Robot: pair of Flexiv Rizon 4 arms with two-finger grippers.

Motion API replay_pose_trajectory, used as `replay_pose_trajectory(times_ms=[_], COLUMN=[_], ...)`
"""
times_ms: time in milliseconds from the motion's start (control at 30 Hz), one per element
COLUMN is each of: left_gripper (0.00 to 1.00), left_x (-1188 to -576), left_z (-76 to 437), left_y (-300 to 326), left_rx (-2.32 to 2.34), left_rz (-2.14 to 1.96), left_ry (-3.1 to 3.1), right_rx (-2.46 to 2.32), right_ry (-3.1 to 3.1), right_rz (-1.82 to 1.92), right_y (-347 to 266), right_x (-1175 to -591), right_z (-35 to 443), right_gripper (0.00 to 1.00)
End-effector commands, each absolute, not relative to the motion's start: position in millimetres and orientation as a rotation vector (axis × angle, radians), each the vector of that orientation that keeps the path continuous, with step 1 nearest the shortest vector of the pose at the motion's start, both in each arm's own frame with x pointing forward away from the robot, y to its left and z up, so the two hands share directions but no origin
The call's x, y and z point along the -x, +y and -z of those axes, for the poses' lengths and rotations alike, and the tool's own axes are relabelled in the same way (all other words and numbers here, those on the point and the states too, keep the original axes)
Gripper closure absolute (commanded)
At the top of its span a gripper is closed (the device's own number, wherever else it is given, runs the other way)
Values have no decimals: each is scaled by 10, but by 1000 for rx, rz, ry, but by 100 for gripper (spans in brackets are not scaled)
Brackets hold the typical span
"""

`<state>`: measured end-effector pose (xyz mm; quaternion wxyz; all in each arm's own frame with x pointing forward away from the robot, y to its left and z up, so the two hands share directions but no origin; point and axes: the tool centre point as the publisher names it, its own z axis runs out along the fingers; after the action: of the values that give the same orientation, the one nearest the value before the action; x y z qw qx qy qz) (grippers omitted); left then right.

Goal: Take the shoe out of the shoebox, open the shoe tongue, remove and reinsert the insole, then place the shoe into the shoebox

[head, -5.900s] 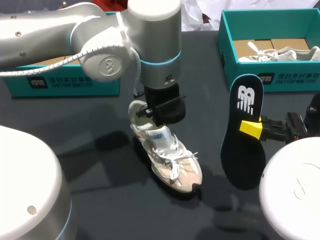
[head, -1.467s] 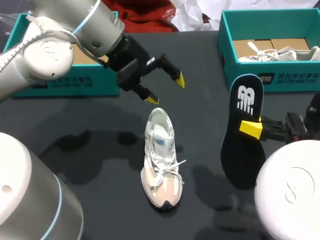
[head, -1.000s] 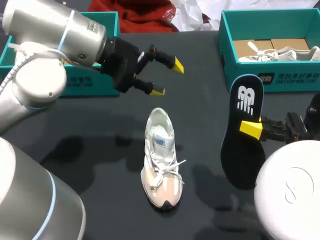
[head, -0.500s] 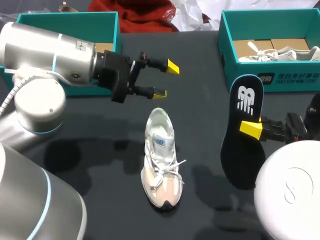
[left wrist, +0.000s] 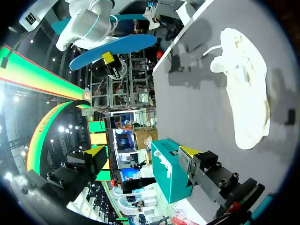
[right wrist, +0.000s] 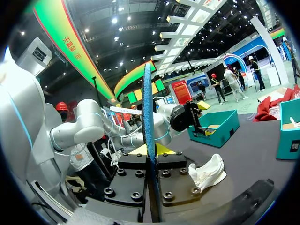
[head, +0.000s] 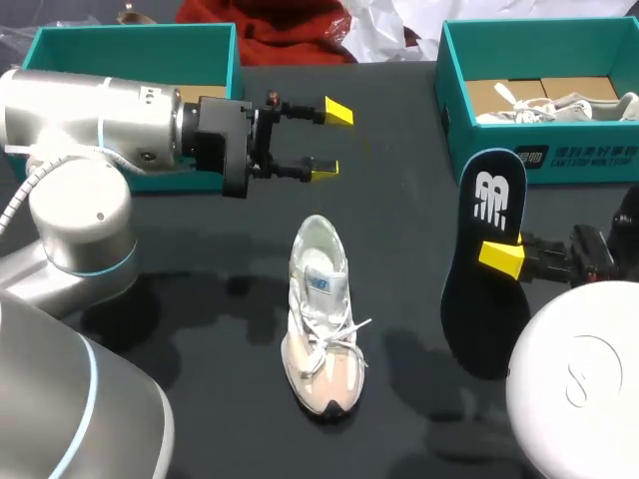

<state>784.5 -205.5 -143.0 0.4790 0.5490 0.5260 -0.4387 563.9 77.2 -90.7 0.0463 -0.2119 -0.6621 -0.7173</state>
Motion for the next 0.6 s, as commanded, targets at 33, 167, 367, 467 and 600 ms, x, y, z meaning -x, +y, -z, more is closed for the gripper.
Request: replay_pose_trajectory(times_ms=[33, 167, 367, 467, 600], left_gripper=[0, 0, 0, 0, 0], left_x=[-7844, -7866, -7948, -7977, -7977], left_z=[1399, 1344, 1266, 1224, 1224], left_y=[-2016, -1960, -1938, -1922, -1922], left_rx=[-1304, -1258, -1212, -1207, -1207], left_rz=[1059, 1056, 1083, 1078, 1078], left_ry=[1275, 1254, 1259, 1252, 1252], right_rx=[701, 826, 878, 1088, 1088], right_ry=[-2017, -1994, -1964, -1886, -1886], right_rz=[2154, 2032, 1933, 1827, 1827], right_y=[776, 774, 770, 731, 731], right_x=[-5718, -6016, -6476, -6640, -6640], right_z=[892, 871, 745, 796, 796], right_gripper=[100, 100, 100, 100, 100])
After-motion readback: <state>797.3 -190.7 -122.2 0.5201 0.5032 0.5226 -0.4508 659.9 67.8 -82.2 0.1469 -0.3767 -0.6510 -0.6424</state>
